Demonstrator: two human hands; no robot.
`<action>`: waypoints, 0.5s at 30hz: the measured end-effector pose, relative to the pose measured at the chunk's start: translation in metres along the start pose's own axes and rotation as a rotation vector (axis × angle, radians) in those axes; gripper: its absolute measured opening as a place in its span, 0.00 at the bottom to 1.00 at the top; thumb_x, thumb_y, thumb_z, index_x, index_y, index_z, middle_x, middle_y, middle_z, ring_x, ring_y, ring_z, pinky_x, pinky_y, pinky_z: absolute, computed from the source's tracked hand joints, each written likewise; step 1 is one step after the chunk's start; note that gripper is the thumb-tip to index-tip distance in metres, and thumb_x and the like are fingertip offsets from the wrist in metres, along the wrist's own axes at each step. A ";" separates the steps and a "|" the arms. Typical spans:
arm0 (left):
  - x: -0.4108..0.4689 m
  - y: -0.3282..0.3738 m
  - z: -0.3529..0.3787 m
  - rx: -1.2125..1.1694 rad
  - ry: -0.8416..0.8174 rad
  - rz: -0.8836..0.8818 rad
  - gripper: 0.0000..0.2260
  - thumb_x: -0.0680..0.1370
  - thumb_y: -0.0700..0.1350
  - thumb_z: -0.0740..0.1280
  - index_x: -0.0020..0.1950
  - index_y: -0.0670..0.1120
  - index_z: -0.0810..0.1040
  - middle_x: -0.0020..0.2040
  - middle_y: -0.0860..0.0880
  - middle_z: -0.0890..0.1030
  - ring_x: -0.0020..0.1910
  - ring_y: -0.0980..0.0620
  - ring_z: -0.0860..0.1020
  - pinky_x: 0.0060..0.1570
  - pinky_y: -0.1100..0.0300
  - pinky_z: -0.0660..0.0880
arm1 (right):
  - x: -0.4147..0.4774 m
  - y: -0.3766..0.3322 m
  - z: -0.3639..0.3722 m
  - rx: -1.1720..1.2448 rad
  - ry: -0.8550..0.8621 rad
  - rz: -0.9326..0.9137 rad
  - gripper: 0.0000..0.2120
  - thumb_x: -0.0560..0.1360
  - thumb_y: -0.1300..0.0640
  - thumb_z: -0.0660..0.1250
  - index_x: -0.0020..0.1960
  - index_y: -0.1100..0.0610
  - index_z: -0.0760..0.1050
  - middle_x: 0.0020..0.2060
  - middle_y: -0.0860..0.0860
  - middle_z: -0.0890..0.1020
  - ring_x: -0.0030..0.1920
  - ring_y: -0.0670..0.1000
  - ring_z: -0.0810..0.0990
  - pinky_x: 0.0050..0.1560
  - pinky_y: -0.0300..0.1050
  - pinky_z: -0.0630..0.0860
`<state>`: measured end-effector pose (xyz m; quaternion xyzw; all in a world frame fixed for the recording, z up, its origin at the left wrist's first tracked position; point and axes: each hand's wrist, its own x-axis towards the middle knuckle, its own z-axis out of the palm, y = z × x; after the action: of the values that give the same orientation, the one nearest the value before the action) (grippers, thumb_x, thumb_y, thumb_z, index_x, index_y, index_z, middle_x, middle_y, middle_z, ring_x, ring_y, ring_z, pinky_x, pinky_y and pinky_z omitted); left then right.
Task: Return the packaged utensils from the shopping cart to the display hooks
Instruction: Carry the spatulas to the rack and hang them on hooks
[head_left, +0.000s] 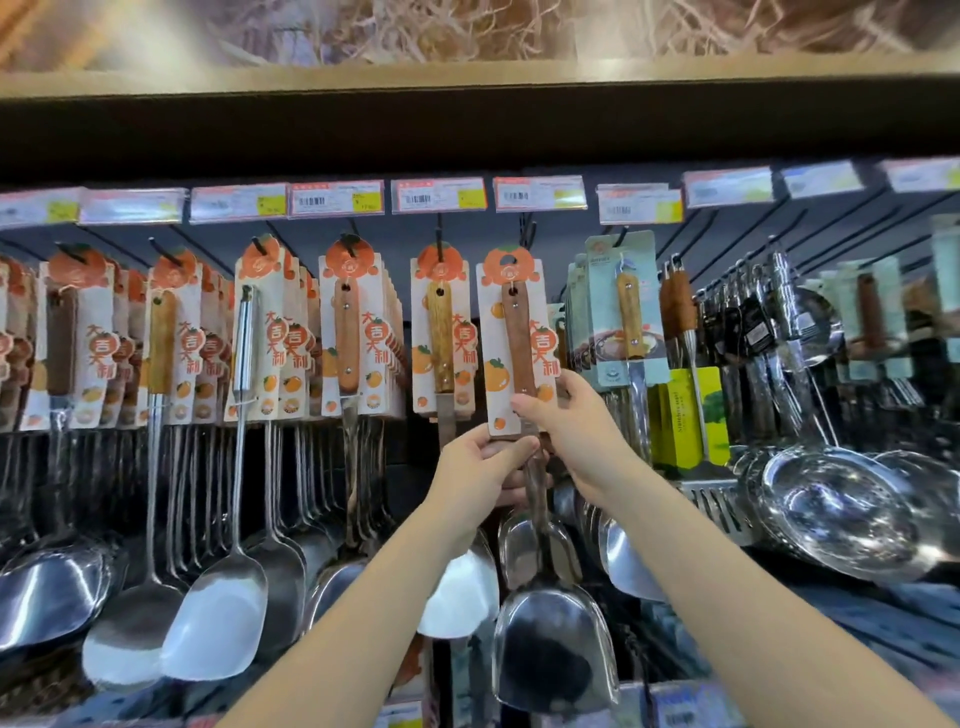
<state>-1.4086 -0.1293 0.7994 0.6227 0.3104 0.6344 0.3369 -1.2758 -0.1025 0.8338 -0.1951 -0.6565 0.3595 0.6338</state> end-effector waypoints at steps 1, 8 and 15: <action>0.002 0.002 0.002 0.001 0.000 0.001 0.08 0.80 0.41 0.72 0.58 0.46 0.83 0.50 0.37 0.84 0.46 0.40 0.77 0.52 0.44 0.83 | 0.001 -0.003 0.000 -0.008 0.014 -0.019 0.17 0.78 0.61 0.73 0.65 0.55 0.76 0.56 0.50 0.87 0.57 0.51 0.86 0.63 0.55 0.81; 0.013 0.024 0.013 0.046 -0.051 0.028 0.08 0.80 0.40 0.71 0.59 0.43 0.82 0.50 0.38 0.86 0.45 0.43 0.84 0.47 0.49 0.85 | 0.013 -0.008 -0.011 0.080 0.054 -0.065 0.13 0.79 0.61 0.72 0.62 0.53 0.77 0.55 0.52 0.88 0.56 0.53 0.87 0.61 0.57 0.82; 0.024 0.031 0.017 0.039 -0.008 0.028 0.09 0.80 0.40 0.71 0.60 0.40 0.82 0.46 0.44 0.87 0.33 0.53 0.84 0.38 0.60 0.84 | 0.028 -0.019 -0.013 0.121 0.055 -0.043 0.13 0.79 0.62 0.71 0.63 0.57 0.78 0.54 0.54 0.88 0.55 0.55 0.88 0.59 0.58 0.84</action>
<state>-1.3924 -0.1281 0.8395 0.6359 0.3125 0.6304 0.3172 -1.2628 -0.0928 0.8658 -0.1522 -0.6201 0.3794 0.6696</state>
